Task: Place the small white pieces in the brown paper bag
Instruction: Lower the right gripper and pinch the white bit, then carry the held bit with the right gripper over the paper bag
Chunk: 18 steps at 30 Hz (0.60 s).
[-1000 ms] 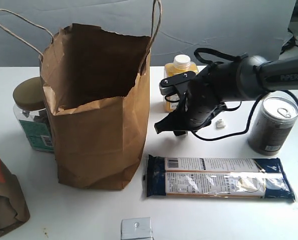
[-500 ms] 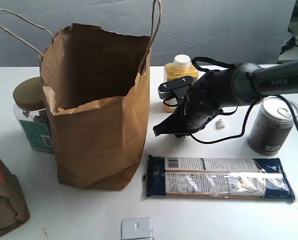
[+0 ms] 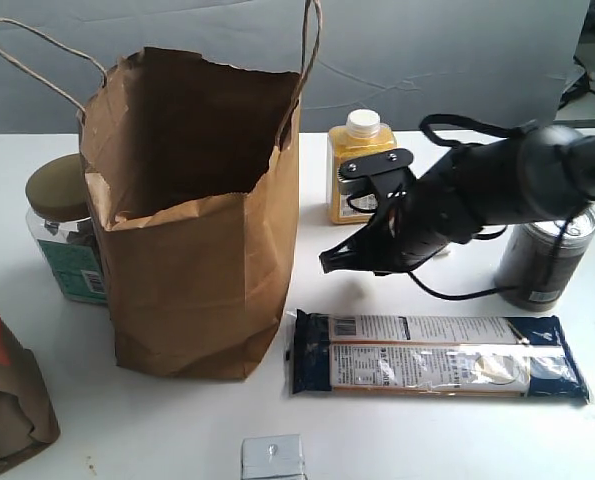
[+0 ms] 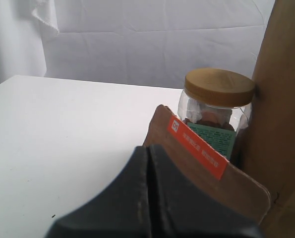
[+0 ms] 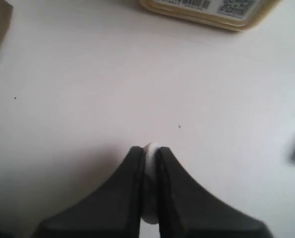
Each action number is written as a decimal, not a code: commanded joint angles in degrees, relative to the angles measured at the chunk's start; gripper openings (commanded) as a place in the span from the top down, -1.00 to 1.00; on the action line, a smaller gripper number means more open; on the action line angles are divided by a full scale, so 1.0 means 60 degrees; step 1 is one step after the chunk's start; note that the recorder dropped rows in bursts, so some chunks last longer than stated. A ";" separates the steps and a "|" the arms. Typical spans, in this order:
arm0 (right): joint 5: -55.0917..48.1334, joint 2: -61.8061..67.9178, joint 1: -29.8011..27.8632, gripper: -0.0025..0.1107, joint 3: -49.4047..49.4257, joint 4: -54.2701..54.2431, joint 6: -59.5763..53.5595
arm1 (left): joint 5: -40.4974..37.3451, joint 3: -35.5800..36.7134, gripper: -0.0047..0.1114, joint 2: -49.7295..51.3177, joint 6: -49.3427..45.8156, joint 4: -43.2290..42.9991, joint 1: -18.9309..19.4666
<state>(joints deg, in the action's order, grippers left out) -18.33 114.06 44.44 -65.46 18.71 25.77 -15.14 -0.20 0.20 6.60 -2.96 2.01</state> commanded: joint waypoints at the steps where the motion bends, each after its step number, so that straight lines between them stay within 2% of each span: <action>1: 0.0698 -0.1432 -0.0168 0.96 0.1494 -0.0371 0.0262 | 0.0040 0.0034 0.92 -0.0033 0.0049 0.0074 -0.0051; 10: 0.0522 -0.5240 0.0715 0.96 0.4278 -0.1248 0.0278 | 0.0040 0.0034 0.92 -0.0033 0.0049 0.0074 -0.0051; 18: -0.0134 -0.8004 0.3184 0.96 0.4838 -0.1533 0.0746 | 0.0040 0.0034 0.92 -0.0033 0.0049 0.0074 -0.0051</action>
<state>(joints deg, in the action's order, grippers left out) -18.48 69.74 58.72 -36.91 10.37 29.04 -15.14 -0.20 0.20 6.60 -2.96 2.01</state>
